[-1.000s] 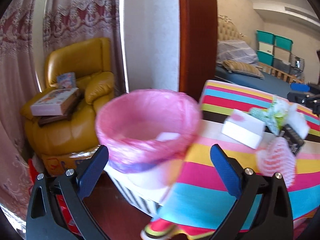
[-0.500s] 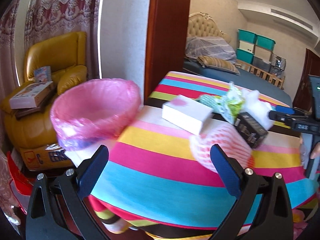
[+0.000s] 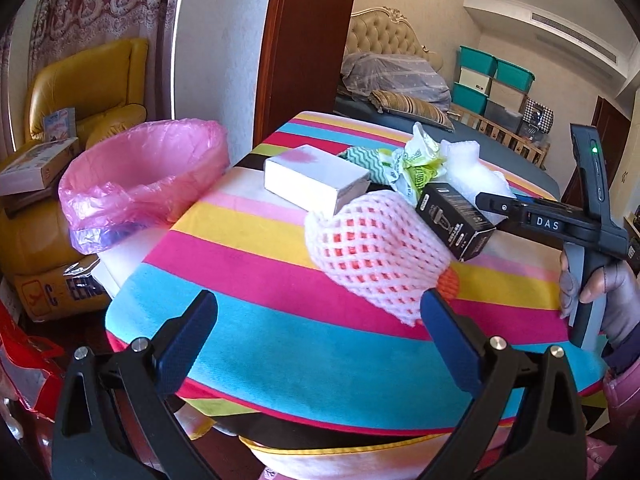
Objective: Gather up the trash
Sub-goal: 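Move both open grippers back over the table items, then grasp the pink foam fruit net with the left gripper while the right grasps a white foam block, then carry the foam net and foam block over the pink bin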
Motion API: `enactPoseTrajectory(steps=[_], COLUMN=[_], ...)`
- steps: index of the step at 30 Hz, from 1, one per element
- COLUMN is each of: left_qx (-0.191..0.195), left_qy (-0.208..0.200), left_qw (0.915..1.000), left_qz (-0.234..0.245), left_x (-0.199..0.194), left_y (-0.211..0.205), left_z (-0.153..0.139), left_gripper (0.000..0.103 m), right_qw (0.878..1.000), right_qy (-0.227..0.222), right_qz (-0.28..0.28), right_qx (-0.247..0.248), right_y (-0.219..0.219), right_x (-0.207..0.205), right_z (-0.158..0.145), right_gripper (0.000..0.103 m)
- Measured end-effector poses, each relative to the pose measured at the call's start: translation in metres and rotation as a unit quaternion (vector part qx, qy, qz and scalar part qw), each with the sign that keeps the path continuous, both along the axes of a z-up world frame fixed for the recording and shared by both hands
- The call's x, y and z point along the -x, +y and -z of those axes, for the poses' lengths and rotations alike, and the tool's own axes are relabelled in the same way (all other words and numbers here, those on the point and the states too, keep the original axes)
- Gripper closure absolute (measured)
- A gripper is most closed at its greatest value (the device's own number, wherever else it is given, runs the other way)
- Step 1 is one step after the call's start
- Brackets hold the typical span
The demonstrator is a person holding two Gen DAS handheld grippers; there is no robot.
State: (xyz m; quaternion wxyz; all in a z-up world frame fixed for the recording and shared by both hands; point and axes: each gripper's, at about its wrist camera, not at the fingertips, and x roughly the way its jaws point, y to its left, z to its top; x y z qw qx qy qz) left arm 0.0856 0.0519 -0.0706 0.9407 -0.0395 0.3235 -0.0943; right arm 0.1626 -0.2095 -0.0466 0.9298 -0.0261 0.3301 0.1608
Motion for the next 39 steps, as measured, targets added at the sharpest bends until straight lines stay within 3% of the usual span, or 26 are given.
enactPoseTrajectory(steps=[5,16,20,25,27,39], left_qx=[-0.006,0.016,0.02,0.013,0.012,-0.008], left_qy=[-0.001,0.033,0.046,0.044,0.035,-0.009], left_qw=[0.9999,0.9993,0.9987,0.9989,0.9991,0.9998], left_qz=[0.009,-0.009,-0.002,0.011,0.02,0.016], left_x=[-0.008,-0.034,-0.039,-0.041,-0.039,-0.018], left_y=[-0.018,-0.055,-0.061,-0.068,-0.072,-0.065], left_z=[-0.001,0.011,0.017,0.021,0.019,0.008], left_gripper=[0.005,0.006,0.034,0.05,0.067,0.071], right_qw=[0.999,0.997,0.996,0.996,0.996,0.997], right_qy=[-0.034,-0.072,-0.076,-0.082,-0.08,-0.065], right_qz=[0.001,0.003,0.003,0.004,0.005,0.007], right_qx=[0.019,-0.016,-0.035,-0.045,-0.044,-0.032], right_y=[-0.003,-0.022,-0.029,-0.033,-0.033,-0.027], right_x=[0.025,0.074,0.08,0.084,0.083,0.078], right_z=[-0.006,-0.015,-0.017,-0.018,-0.018,-0.014], right_gripper=[0.051,0.05,0.05,0.05,0.05,0.05])
